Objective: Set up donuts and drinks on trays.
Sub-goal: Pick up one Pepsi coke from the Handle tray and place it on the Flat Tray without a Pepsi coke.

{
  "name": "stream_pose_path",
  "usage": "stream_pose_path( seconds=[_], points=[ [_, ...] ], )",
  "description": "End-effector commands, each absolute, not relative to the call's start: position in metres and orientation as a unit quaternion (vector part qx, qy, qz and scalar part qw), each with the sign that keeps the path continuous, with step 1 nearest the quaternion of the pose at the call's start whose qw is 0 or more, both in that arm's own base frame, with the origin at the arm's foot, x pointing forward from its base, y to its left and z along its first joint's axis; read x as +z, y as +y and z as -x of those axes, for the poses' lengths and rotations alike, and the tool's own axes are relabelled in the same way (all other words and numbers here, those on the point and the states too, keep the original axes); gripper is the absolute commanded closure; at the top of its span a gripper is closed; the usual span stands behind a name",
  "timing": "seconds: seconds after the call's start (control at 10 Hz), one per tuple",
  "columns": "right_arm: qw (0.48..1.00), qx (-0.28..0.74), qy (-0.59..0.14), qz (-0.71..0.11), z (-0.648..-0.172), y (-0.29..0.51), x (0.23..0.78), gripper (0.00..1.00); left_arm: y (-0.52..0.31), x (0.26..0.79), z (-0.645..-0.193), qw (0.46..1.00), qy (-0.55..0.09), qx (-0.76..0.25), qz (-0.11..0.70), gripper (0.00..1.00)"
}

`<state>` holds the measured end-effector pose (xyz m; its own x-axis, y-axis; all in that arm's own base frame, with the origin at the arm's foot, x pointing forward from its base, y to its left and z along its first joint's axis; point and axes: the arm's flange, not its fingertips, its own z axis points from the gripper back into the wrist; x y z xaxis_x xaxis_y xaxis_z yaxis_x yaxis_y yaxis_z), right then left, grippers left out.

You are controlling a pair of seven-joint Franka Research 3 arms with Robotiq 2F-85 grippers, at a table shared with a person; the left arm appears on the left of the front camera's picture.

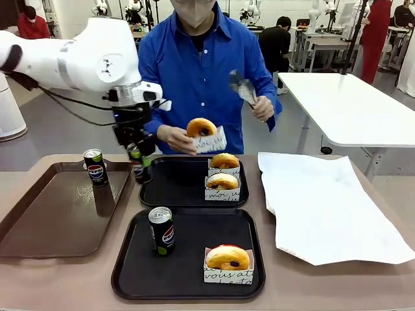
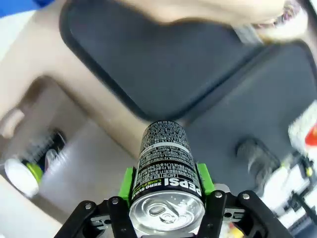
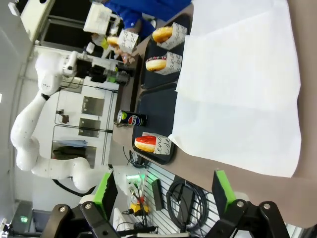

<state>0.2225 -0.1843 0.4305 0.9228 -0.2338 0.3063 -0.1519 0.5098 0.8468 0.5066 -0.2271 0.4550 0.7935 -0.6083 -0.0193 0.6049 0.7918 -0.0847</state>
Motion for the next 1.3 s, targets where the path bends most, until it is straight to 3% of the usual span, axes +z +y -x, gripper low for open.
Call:
stream_pose_path(
  seconds=[0.0, 0.2, 0.3, 0.8, 1.2],
  points=[
    [0.844, -0.021, -0.197, -0.498, -0.223, -0.184, 0.43, 0.0, -0.133, 0.496, -0.41, 0.913, 0.132, -0.385, 0.021, 0.42],
    [0.844, -0.021, -0.197, -0.498, -0.223, -0.184, 0.43, 0.0, -0.065, 0.487, -0.333, 0.911, 0.132, -0.391, 0.017, 0.42],
    [0.844, -0.021, -0.197, -0.498, -0.223, -0.184, 0.43, 0.0, -0.056, 0.483, -0.326, 0.917, 0.117, -0.381, 0.018, 0.42],
    [0.844, -0.021, -0.197, -0.498, -0.223, -0.184, 0.43, 0.0, -0.085, 0.497, -0.365, 0.927, 0.093, -0.363, 0.003, 0.42],
    [0.844, -0.021, -0.197, -0.498, -0.223, -0.184, 0.43, 0.0, -0.155, 0.514, -0.433, 0.926, 0.079, -0.368, -0.011, 0.42]
  ],
)
